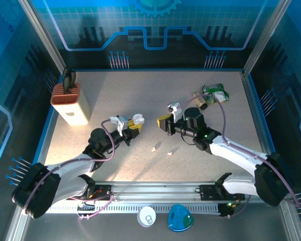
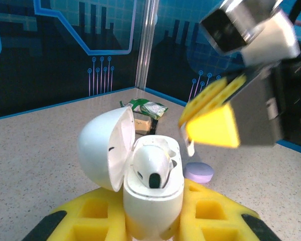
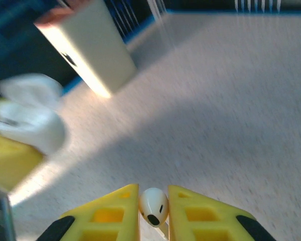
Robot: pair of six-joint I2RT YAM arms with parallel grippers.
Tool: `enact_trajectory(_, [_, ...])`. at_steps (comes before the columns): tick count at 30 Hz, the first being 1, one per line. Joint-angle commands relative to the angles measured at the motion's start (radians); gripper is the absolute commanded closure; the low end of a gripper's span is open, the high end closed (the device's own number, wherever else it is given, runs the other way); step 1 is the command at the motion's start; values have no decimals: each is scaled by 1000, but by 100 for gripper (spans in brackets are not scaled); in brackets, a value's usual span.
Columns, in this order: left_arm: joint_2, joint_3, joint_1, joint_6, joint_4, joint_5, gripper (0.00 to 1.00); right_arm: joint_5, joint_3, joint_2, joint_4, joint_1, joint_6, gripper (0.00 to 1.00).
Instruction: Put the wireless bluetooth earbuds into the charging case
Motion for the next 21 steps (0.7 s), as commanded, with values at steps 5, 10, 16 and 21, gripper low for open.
enact_trajectory(5, [86, 44, -65, 84, 160, -64, 100, -43, 17, -83, 178, 82, -10, 80])
enact_trajectory(10, [111, 57, -100, 121, 173, -99, 100, -46, 60, -47, 190, 124, -29, 80])
enact_trajectory(16, [112, 61, -111, 108, 191, -93, 100, -50, 98, 23, 209, 144, -44, 80])
enact_trajectory(21, [106, 63, -113, 84, 196, -75, 100, -46, 102, 53, 244, 144, -33, 81])
